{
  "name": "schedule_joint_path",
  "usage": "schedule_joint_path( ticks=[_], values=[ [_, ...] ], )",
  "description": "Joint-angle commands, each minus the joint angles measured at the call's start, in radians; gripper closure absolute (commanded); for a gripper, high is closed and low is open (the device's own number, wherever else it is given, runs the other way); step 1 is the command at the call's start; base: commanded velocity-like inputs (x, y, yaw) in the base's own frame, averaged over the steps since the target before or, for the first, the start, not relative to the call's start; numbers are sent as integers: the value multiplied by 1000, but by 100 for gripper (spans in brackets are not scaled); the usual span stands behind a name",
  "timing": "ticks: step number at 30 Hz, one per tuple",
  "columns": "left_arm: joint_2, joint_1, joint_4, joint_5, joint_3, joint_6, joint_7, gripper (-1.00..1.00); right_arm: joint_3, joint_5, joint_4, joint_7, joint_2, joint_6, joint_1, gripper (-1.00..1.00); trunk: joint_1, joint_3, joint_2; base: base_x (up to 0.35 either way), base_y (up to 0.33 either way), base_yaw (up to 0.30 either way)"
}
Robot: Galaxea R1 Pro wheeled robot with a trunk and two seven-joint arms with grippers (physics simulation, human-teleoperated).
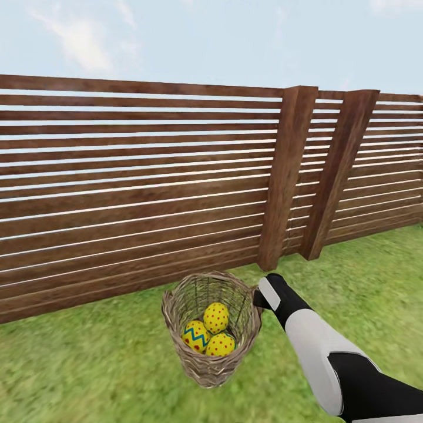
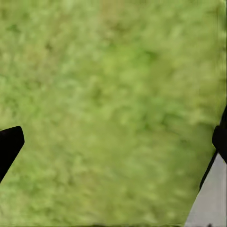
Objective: Take the three Easter eggs out of the wicker basket on the lawn in the garden, then place them on the lawn next to a single tree (choose any tree) so that all three eggs are next to the same tree and none are left in the basket.
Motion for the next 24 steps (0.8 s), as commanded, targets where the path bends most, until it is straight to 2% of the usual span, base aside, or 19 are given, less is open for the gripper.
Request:
schedule_joint_path(
  ticks=[1, 4, 7, 24],
  values=[
    [-18, 1, -2, 10, -3, -1, 0, -100, -6, -18, -2, -9, 1, -4, -1, 100, 0, -1, 0, 0, 0, -271],
    [-66, 1, -2, 10, -3, -1, -1, -100, -7, -18, -2, -10, 1, -4, -1, 100, 0, -1, 0, 0, 0, -272],
    [-84, 1, -2, 10, -3, -1, -1, -100, -7, -18, -1, -10, 1, -4, -1, 100, 0, -1, 0, 0, 0, -272],
    [-91, 1, -2, 10, -3, -1, -2, -100, -4, -18, 1, -11, 2, -4, -1, 100, 0, -1, 0, 0, 0, -259]
  ],
)
